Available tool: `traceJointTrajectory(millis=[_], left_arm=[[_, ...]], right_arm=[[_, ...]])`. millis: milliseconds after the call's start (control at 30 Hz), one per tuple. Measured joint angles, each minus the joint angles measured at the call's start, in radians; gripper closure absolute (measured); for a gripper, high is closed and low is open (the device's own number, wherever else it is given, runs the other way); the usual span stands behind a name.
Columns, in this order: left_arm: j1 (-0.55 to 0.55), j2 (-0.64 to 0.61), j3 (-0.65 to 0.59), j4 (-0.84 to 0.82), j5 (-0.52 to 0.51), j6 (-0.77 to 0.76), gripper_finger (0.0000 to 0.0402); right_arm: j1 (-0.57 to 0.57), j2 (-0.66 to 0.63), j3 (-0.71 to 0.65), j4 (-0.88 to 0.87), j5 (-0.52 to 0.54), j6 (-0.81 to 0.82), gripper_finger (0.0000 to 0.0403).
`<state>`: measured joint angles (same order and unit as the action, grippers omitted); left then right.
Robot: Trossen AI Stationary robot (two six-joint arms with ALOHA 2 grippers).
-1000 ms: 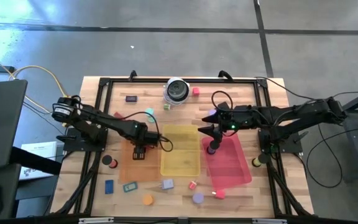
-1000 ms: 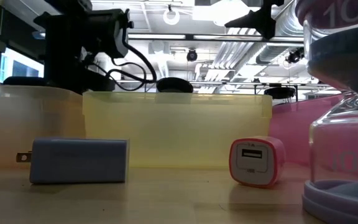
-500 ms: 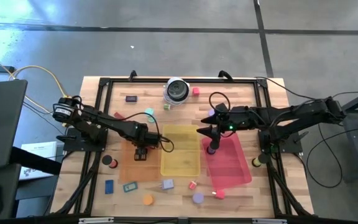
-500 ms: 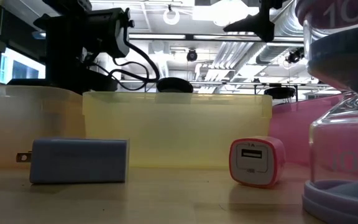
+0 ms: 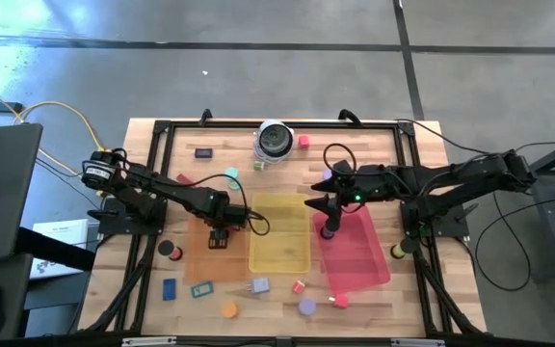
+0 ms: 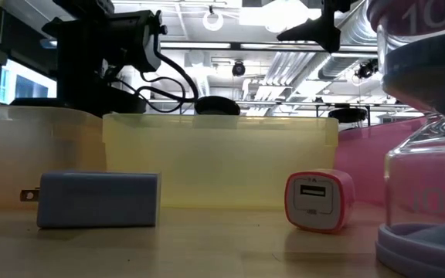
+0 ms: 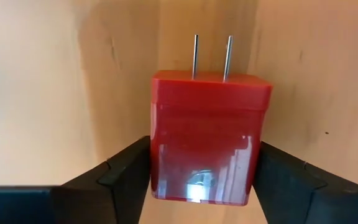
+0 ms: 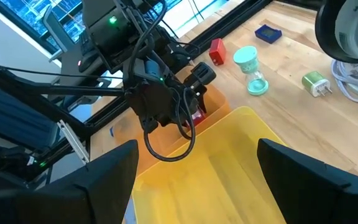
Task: Pick & Place Office items
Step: Put the red charger adaptor into the orange bin, then put the blue digital timer into the yellow bin
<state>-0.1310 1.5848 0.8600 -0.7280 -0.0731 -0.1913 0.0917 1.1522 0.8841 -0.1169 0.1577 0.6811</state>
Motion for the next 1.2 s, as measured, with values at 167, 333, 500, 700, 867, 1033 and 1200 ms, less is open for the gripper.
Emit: traceJointTrajectory(millis=[167,333,500,700,867,1033,1200], left_arm=[[0.006,0.0,0.0,-0.007,0.001,0.001,0.0104],[0.027,-0.006,0.0,-0.011,0.005,0.013,0.0068],[0.045,-0.038,0.001,-0.041,0.005,0.02,0.0064],[0.046,-0.071,0.025,-0.094,0.009,0.019,0.0064],[0.046,-0.109,0.047,-0.159,0.011,0.013,0.0064],[0.046,-0.131,0.079,-0.274,0.021,-0.008,0.0064],[0.047,-0.135,0.111,-0.353,0.069,0.06,0.0064]], right_arm=[[0.0,0.0,0.0,0.0,0.0,-0.011,0.0085],[-0.001,0.0,0.0,0.0,0.0,-0.03,0.0085],[-0.01,0.0,0.0,0.0,-0.002,-0.031,0.0085],[-0.026,0.0,0.0,-0.003,-0.027,-0.031,0.0085],[-0.029,0.0,0.0,-0.005,-0.031,-0.041,0.0085],[-0.028,0.0,0.0,-0.007,-0.032,-0.051,0.0085],[-0.029,0.0,0.0,-0.008,-0.025,-0.059,0.0085]])
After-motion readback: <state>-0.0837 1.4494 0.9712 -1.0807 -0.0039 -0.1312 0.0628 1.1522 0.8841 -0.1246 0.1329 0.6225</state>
